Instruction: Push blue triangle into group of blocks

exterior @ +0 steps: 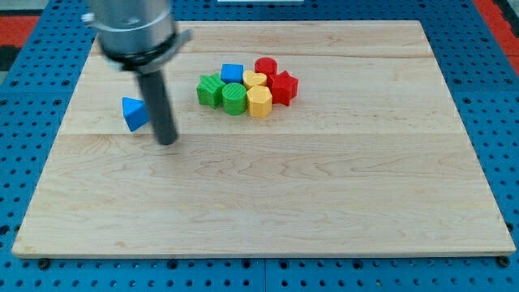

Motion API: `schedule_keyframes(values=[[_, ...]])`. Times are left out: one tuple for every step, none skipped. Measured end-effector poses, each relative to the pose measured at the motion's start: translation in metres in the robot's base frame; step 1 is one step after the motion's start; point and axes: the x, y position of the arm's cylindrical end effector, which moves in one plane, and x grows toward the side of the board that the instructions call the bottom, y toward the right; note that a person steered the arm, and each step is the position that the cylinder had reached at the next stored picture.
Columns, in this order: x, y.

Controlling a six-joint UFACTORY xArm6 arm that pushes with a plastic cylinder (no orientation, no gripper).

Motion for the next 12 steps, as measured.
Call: schedule_keyframes(values=[[-0.039, -0.041], [-0.069, -0.071], [-0.098, -0.063], [-0.127, -0.028], [-0.145, 0.007], [-0.151, 0.017], [-0.121, -0.050], [-0.090, -0.030], [-0.114, 0.001], [-0.137, 0.021], [-0.143, 0.062], [-0.142, 0.096]])
